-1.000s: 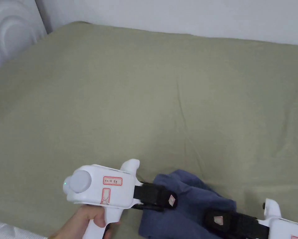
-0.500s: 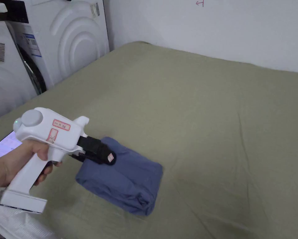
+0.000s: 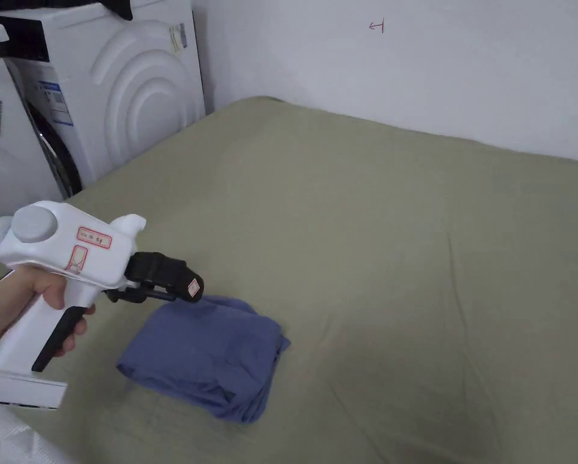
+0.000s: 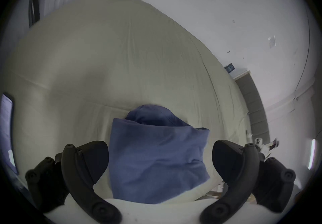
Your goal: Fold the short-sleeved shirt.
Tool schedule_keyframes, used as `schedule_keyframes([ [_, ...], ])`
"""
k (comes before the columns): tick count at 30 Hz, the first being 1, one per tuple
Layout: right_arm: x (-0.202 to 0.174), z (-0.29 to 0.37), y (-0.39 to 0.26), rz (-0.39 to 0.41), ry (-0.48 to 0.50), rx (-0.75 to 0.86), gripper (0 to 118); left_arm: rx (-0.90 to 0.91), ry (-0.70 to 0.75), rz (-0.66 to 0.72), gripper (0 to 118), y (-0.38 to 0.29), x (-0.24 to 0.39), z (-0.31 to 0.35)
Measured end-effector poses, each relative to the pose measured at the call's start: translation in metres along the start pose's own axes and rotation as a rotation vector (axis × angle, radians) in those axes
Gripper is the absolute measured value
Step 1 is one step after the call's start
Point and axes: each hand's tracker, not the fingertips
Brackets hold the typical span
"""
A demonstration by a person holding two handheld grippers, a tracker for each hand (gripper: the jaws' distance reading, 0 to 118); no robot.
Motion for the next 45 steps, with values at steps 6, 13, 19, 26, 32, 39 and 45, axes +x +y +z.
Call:
schedule_keyframes([
  [6,-0.05,0.038,0.019,0.218,-0.199,0.167,2,0.259,-0.051,-0.064,0,-0.033,0.155,0.005],
  [13,-0.14,0.09,0.026,0.562,-0.615,0.473,2,0.642,0.0,-0.247,0,-0.061,0.355,-0.001],
  [19,-0.172,0.123,0.013,0.687,-0.772,0.662,2,0.92,0.221,-0.33,0,-0.088,0.467,-0.002],
  [26,-0.171,0.149,-0.001,0.712,-0.808,0.726,2,0.945,0.266,-0.369,0,-0.1,0.483,0.011],
  [32,-0.171,0.16,0.001,0.674,-0.793,0.754,2,0.955,0.281,-0.391,0,-0.098,0.488,0.024],
  [39,-0.177,0.159,0.0,0.694,-0.787,0.766,3,0.967,0.276,-0.372,0,-0.102,0.49,0.023],
  [45,-0.174,0.159,-0.001,0.701,-0.783,0.813,118,0.961,0.285,-0.375,118,-0.106,0.478,0.036],
])
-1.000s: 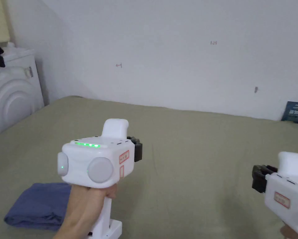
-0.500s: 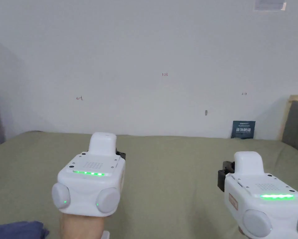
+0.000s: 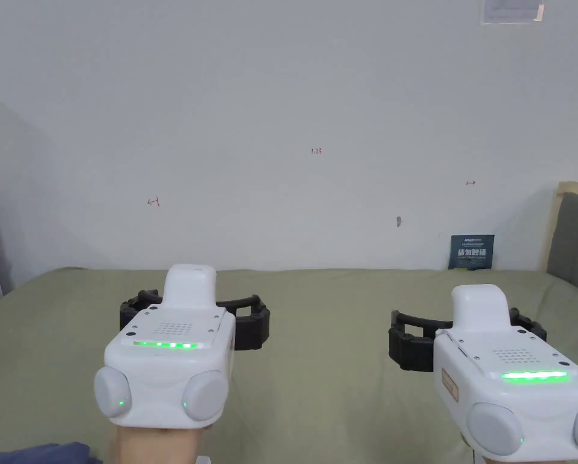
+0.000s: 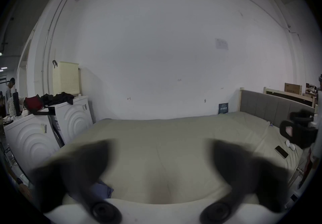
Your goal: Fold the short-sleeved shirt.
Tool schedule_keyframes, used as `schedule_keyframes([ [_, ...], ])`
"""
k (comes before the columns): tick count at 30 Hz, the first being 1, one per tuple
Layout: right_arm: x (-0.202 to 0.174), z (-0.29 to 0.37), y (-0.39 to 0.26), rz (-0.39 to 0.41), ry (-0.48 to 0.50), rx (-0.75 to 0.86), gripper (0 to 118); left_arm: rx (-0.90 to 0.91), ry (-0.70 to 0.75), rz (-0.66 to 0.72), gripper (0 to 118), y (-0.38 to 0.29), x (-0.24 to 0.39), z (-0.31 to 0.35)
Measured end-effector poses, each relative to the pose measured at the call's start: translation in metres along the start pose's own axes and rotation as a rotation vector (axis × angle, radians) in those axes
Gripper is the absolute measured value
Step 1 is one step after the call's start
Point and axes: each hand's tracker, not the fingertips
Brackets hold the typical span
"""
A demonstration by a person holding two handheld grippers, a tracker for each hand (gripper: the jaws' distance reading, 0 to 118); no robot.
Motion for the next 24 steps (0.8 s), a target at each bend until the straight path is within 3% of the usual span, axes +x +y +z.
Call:
schedule_keyframes([
  [4,-0.001,-0.004,0.002,0.002,0.005,-0.005,118,-0.023,0.068,-0.028,118,0.001,0.008,-0.01],
  [8,0.0,-0.001,0.002,-0.007,0.009,-0.007,118,-0.098,-0.007,-0.016,118,0.008,0.005,-0.013],
  [16,-0.002,0.003,0.006,-0.007,0.022,-0.013,118,-0.054,-0.071,-0.043,118,0.01,0.002,0.001],
  [20,-0.003,0.008,0.007,0.003,0.021,-0.003,118,-0.06,-0.073,0.044,118,0.013,-0.008,0.003],
  [24,-0.003,0.007,0.008,-0.001,0.022,-0.004,118,-0.057,-0.026,-0.019,118,0.015,-0.003,0.003],
])
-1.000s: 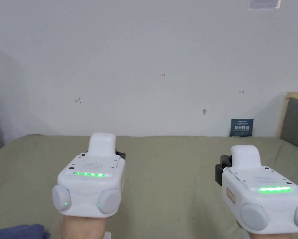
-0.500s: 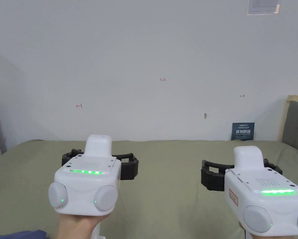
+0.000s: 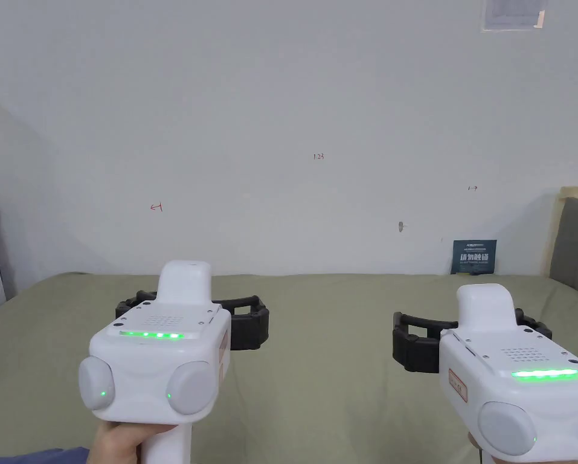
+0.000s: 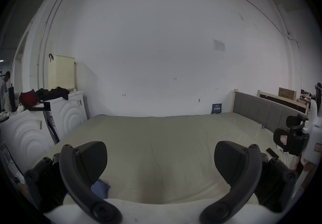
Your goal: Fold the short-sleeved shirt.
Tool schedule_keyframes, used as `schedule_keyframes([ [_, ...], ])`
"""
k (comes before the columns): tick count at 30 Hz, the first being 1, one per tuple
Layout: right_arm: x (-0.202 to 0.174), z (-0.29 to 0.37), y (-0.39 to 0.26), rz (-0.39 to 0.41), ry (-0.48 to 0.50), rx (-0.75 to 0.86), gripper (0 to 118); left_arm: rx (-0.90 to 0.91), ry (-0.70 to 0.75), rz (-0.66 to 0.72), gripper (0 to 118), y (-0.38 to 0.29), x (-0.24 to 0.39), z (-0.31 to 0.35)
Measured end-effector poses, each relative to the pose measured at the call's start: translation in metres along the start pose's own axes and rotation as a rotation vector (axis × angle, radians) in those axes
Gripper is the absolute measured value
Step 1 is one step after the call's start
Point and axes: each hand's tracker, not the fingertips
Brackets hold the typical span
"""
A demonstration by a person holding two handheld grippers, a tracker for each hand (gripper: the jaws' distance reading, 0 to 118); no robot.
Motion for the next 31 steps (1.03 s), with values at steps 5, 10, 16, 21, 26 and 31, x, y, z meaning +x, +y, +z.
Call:
schedule_keyframes([
  [5,-0.0017,0.0011,0.0001,0.004,0.002,-0.004,118,-0.003,0.041,-0.035,118,-0.0021,0.0076,0.001],
  [10,-0.0037,0.0014,0.0,0.012,0.006,-0.003,118,-0.008,0.034,-0.045,118,-0.0033,0.005,0.0006],
  [16,-0.0054,-0.0017,0.0029,0.012,0.012,-0.006,118,-0.005,0.008,0.006,118,-0.0017,0.0035,0.0003],
  [21,-0.0058,-0.0006,0.0022,0.004,0.027,-0.007,118,0.012,0.049,-0.034,118,-0.0019,0.0064,0.0011],
  [26,-0.0073,-0.0008,0.0008,0.006,0.038,-0.015,118,-0.016,-0.026,0.027,118,0.0021,0.0018,-0.0008],
  [31,-0.0076,-0.0024,0.0026,0.006,0.04,-0.017,118,-0.002,0.003,-0.035,118,0.0015,0.0081,0.0],
])
